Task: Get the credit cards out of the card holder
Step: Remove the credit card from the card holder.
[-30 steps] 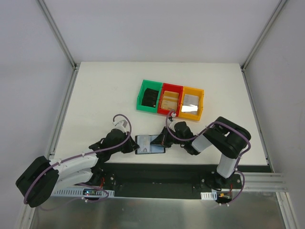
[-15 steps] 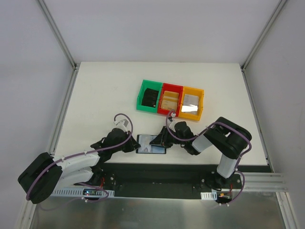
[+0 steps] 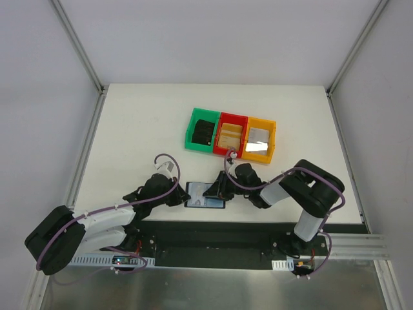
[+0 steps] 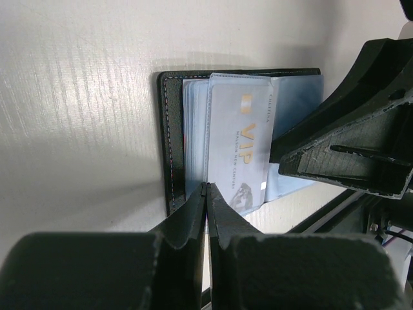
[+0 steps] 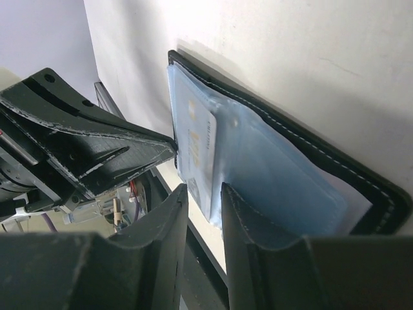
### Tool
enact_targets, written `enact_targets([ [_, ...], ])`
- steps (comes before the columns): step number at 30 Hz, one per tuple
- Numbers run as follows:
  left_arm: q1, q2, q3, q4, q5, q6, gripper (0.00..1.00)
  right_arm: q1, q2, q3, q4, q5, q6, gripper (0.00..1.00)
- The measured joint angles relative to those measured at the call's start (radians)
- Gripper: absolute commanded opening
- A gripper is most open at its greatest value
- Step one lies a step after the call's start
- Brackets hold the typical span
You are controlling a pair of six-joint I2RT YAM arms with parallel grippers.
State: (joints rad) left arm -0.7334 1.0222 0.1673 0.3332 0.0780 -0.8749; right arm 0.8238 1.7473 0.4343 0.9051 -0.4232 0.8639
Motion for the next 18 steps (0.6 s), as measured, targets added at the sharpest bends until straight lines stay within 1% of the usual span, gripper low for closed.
enact_targets([
  [10,0.0,0.018,-0.011,0.047,0.018,-0.005,0.0,0.013,0.0,0.028,-0.018,0.0,-0.004,0.22],
  [15,0.0,0.019,-0.017,0.058,0.019,-0.008,0.0,0.013,0.0,0.027,-0.011,0.0,0.001,0.22],
  [18,0.0,0.026,-0.019,0.071,0.022,-0.008,0.0,0.013,0.007,0.027,0.026,0.0,0.017,0.23],
])
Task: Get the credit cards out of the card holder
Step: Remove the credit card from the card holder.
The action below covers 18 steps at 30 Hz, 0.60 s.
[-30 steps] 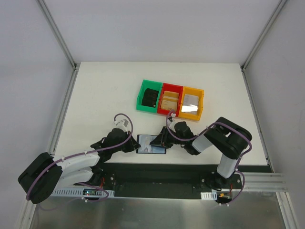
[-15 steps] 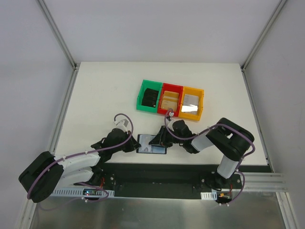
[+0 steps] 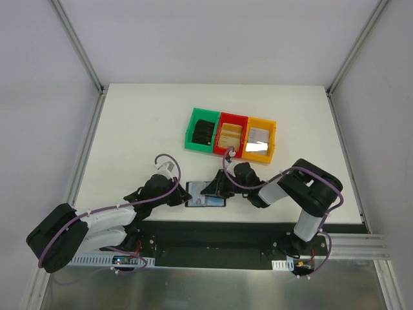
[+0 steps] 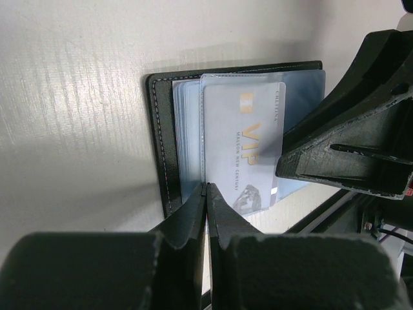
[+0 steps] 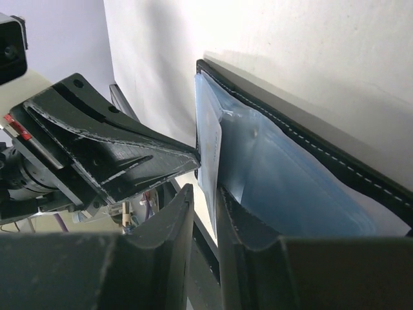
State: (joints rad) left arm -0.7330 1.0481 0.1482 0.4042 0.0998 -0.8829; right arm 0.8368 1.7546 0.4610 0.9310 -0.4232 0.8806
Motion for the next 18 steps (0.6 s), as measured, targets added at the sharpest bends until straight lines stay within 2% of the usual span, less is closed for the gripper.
enact_targets([
  [8,0.0,0.024,0.0,0.032,0.006,-0.008,0.0,0.0,0.042,-0.001,0.085,0.0,0.044,0.23],
  [14,0.0,0.026,0.0,0.036,0.007,-0.016,0.0,0.0,0.042,-0.001,0.093,0.0,0.051,0.13],
  [18,0.0,0.027,0.0,0.038,0.007,-0.017,0.0,-0.002,0.042,-0.012,0.101,0.0,0.054,0.1],
])
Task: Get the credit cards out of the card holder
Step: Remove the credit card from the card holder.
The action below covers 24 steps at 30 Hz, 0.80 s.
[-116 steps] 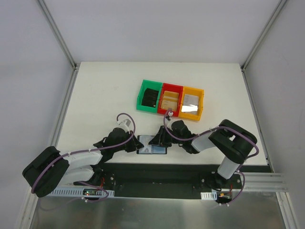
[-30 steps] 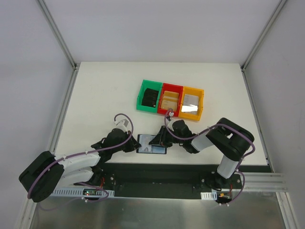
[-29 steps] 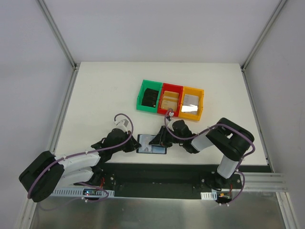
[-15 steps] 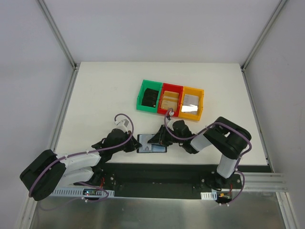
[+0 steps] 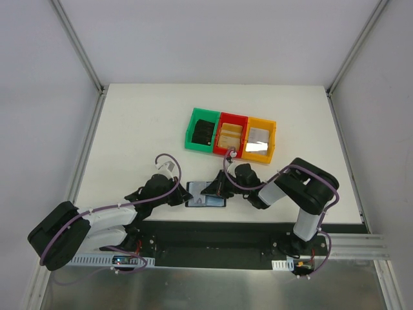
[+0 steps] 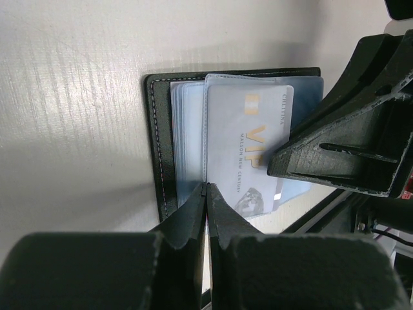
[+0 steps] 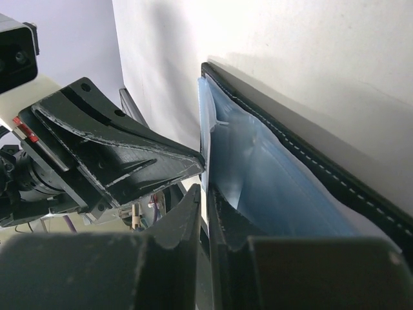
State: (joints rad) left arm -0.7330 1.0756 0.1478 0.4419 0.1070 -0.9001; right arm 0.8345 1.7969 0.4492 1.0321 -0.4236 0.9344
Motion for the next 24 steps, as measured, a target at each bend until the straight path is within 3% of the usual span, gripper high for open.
enact_targets([
  [24,0.0,0.001,-0.016,0.022,-0.008,-0.032,0.0,-0.028,-0.006,-0.05,0.034,-0.011,0.0,0.16],
])
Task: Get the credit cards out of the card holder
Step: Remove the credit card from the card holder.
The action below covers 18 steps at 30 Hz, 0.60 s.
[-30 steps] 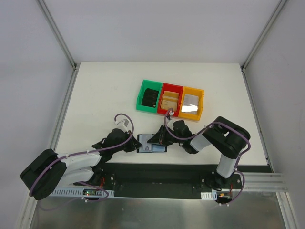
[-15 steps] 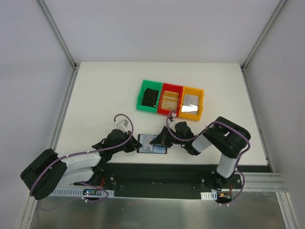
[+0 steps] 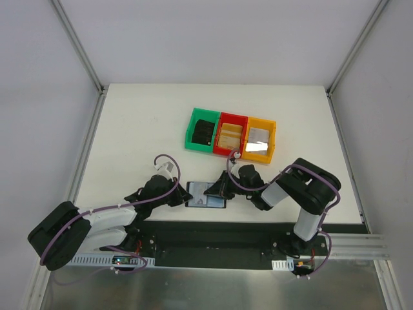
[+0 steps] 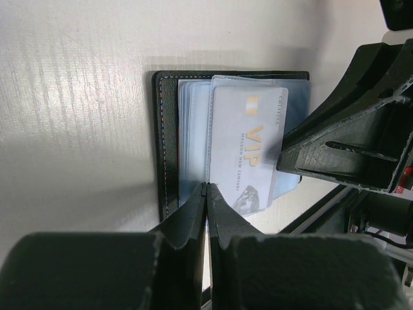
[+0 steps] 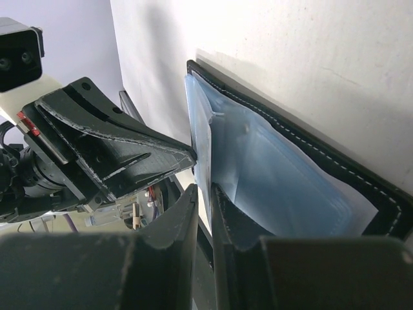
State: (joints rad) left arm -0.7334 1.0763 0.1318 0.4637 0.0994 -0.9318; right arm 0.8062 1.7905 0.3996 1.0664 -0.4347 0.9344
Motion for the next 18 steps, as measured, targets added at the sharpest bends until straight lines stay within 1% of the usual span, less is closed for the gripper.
enact_targets([
  [6,0.0,0.005,0.0,0.004,0.0,0.0,0.0,-0.004,-0.009,-0.001,0.001,-0.01,0.0,0.23],
  [18,0.0,0.031,0.0,0.038,0.017,0.0,0.0,-0.003,-0.009,0.006,0.002,-0.035,0.007,0.29],
])
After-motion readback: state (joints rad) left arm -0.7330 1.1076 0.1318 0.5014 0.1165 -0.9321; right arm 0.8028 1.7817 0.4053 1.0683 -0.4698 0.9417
